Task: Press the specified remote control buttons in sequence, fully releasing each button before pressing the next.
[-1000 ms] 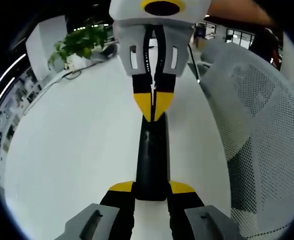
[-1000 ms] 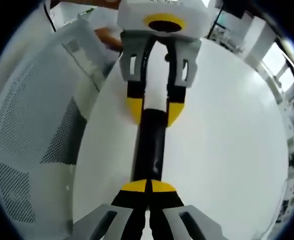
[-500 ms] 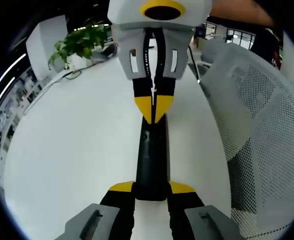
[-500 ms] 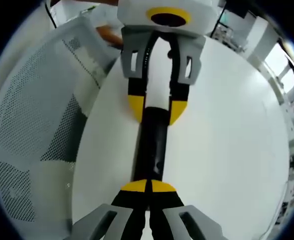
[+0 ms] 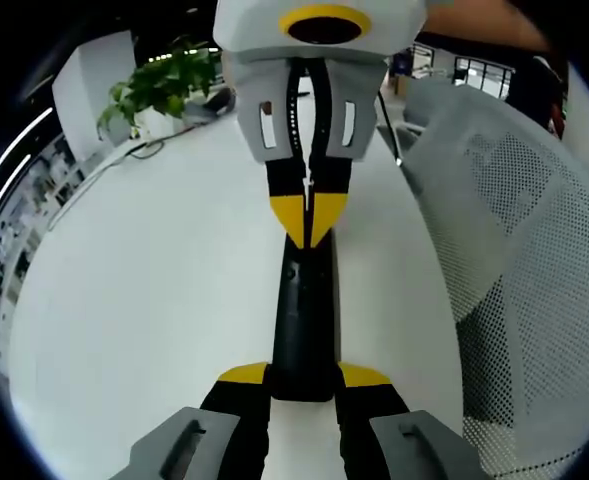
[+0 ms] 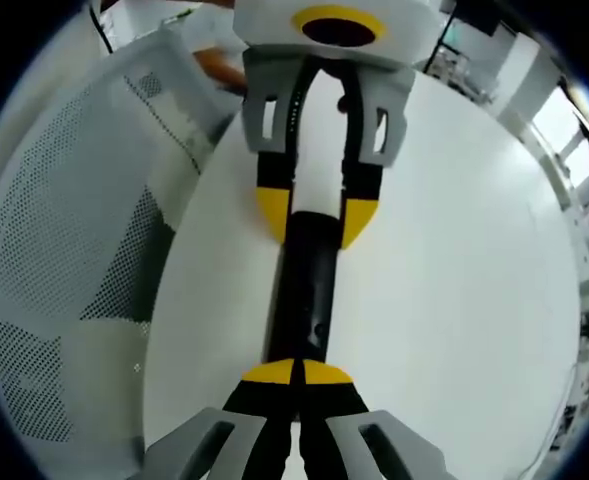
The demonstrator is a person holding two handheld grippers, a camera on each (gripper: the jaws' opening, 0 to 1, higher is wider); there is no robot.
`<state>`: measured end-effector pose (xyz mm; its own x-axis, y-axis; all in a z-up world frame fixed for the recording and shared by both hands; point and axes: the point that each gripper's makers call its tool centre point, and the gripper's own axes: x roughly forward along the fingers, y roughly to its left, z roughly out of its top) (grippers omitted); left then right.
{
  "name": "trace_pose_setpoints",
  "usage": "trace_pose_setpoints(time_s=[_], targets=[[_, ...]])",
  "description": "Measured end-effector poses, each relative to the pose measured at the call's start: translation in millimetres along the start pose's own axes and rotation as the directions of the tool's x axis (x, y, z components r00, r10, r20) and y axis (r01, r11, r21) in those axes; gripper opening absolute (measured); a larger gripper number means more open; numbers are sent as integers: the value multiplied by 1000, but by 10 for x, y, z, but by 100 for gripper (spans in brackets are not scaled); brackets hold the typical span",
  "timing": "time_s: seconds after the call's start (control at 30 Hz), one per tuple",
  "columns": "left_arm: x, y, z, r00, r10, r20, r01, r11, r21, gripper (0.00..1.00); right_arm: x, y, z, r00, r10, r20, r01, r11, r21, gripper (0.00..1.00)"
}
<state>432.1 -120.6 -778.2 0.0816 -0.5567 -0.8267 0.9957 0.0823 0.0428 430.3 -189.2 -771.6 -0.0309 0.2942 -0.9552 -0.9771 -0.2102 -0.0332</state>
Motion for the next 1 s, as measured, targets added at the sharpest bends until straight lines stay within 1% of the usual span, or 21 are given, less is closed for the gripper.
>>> trace_pose_setpoints(time_s=[1.0], targets=[[1,-3,0,1000,1,-1,-1,1000,-3,24,-1,5,-6,1000,-4,-12,4,1000,-4,0]])
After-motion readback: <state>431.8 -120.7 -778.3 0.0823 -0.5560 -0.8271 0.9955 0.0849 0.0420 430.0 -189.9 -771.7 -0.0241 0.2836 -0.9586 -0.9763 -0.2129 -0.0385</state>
